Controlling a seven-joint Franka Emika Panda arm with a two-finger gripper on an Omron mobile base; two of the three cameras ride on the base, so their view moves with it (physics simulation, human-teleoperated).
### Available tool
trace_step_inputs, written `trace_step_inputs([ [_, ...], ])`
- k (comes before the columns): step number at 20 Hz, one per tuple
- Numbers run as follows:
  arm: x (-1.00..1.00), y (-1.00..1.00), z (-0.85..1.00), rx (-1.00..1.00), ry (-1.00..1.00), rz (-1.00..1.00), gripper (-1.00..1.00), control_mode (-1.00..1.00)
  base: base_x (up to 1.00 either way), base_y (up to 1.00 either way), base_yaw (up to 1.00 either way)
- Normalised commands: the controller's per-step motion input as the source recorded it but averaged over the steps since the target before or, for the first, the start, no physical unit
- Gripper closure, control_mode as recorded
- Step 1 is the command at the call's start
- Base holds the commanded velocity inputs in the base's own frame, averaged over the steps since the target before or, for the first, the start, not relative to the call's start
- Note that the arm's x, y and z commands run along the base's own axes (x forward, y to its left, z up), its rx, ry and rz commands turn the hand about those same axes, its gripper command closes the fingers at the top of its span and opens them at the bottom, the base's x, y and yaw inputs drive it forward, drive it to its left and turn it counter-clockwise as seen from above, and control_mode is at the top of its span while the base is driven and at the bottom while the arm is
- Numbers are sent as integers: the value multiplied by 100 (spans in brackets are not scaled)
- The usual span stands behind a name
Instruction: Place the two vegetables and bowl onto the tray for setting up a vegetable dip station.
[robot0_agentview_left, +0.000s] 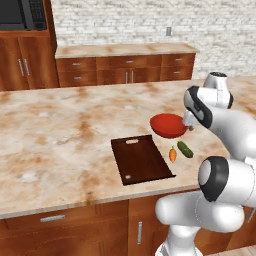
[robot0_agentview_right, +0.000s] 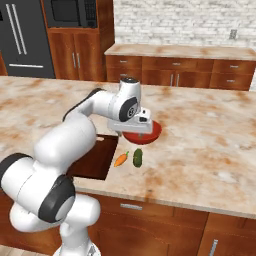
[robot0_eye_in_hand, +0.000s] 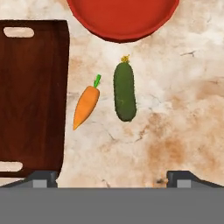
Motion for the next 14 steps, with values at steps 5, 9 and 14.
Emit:
trace_step_inputs([
  [5, 28, -17, -68, 0, 0, 0, -100, -100, 0, 0, 0],
  [9, 24, -14, -77, 0, 0, 0, -100, -100, 0, 0, 0],
  [14, 26, -8, -66, 0, 2, 0, -100, -100, 0, 0, 0],
])
